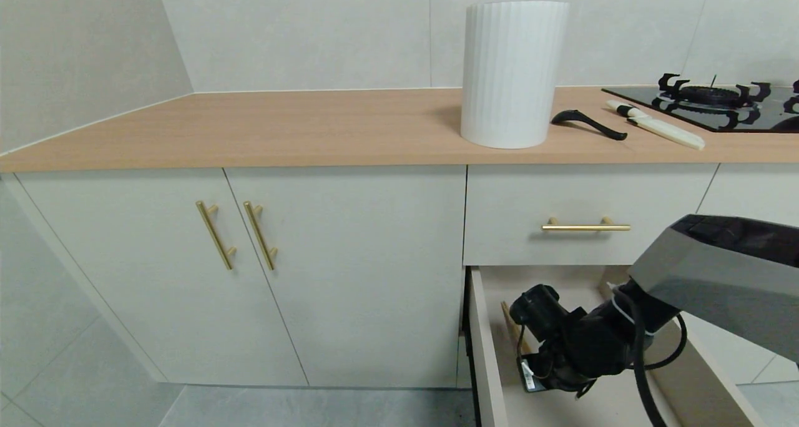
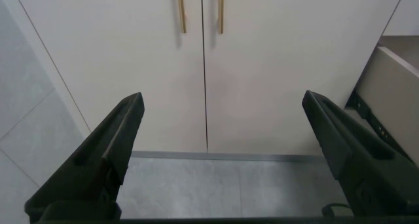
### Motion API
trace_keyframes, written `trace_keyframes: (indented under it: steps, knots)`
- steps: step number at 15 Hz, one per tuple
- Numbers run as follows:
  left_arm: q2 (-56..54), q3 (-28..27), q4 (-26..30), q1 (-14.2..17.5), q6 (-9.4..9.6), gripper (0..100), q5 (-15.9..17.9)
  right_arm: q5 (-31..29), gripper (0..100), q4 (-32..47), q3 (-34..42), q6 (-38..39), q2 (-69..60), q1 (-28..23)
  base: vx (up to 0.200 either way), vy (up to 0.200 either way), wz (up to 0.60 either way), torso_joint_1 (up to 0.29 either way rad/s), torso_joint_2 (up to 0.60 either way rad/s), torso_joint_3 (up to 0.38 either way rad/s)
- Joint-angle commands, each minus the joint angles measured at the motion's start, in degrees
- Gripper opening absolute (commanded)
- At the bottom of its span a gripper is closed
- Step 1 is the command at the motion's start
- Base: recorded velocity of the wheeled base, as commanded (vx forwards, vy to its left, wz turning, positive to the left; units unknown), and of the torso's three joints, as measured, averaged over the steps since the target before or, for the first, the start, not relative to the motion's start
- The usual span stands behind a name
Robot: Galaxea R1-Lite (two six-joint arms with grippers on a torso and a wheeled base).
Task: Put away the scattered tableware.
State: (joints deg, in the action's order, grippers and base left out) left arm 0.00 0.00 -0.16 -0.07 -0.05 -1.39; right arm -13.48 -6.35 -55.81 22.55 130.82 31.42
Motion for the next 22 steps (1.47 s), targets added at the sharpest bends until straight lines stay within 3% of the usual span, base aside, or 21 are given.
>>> trace_keyframes:
  steps: [1, 13, 14, 22]
  knots:
    - [0.1, 0.0, 0.0, 0.0, -0.04, 100, 0.0, -0.3, 0, 0.0, -0.1, -0.1, 3.4, 0.3, 0.000, 0.000, 0.00, 0.000, 0.00, 0.000]
    - [0.1, 0.0, 0.0, 0.0, -0.04, 100, 0.0, -1.4, 0, 0.0, -0.8, 0.2, 4.7, 0.5, 0.000, 0.000, 0.00, 0.000, 0.00, 0.000]
    - [0.1, 0.0, 0.0, 0.0, 0.05, 100, 0.0, -1.4, 100, 0.0, -0.8, 0.3, 4.7, 0.5, 0.000, 0.000, 0.00, 0.000, 0.00, 0.000]
    - [0.1, 0.0, 0.0, 0.0, -0.04, 100, 0.0, -2.4, 100, 0.4, -0.2, 0.1, 2.0, 0.5, 0.000, 0.000, 0.00, 0.000, 0.00, 0.000]
